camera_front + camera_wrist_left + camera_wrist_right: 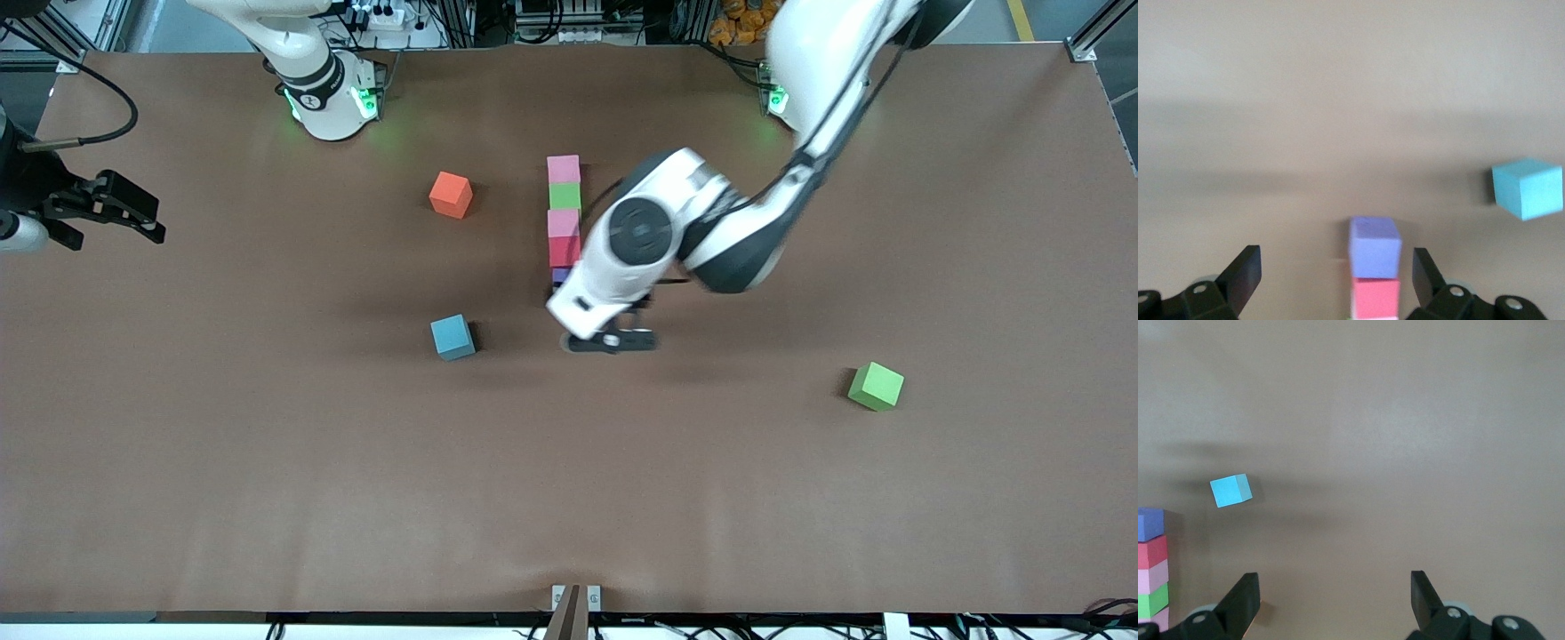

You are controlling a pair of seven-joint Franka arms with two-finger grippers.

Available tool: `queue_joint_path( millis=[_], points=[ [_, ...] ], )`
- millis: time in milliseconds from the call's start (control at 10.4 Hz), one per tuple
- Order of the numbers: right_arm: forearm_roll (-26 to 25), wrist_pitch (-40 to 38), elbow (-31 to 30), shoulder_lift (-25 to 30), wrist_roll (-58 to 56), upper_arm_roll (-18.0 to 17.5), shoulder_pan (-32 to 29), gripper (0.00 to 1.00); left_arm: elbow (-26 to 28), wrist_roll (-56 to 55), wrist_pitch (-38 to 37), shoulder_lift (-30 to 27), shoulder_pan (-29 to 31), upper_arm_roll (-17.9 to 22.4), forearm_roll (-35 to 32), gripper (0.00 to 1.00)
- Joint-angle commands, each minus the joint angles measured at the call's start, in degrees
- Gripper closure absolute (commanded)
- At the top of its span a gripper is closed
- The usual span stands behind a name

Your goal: Arrange blocks into number 1

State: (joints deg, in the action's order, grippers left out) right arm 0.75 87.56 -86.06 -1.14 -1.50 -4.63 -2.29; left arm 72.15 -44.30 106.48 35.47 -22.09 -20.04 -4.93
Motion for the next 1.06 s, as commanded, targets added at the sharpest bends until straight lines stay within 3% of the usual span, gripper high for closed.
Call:
queue_joint_path(
  millis=[0, 386, 578, 771, 964],
  points=[
    [-0.58, -1.78, 1.77, -1.84, -0.43, -0.99, -1.22, 0.0, 2.38, 0.0, -2.93, -6.18, 5.37, 0.09, -4.81, 0.0],
    [-0.58, -5.03, 1.77, -1.84, -0.26, -0.99, -1.14, 0.0, 2.56, 6.9, -8.83, -13.4, 13.82, 0.17, -5.09, 0.0],
    [-0.58, -6.61, 1.77, -1.84, -0.34, -0.99, -1.14, 0.0, 5.18, 17.79, -10.15, -16.47, 13.83, 3.58, -4.57, 0.0],
    [-0.58, -6.71, 1.68, -1.84, -0.34, -0.99, -1.05, 0.0, 5.55, 26.67, -13.73, -19.19, 16.89, 4.04, -4.39, 0.0],
    [-0.58, -6.71, 1.33, -1.93, -0.34, -0.99, -0.96, 0.0, 5.55, 38.52, -16.55, -23.23, 17.96, 9.45, -1.51, 0.0]
  ],
)
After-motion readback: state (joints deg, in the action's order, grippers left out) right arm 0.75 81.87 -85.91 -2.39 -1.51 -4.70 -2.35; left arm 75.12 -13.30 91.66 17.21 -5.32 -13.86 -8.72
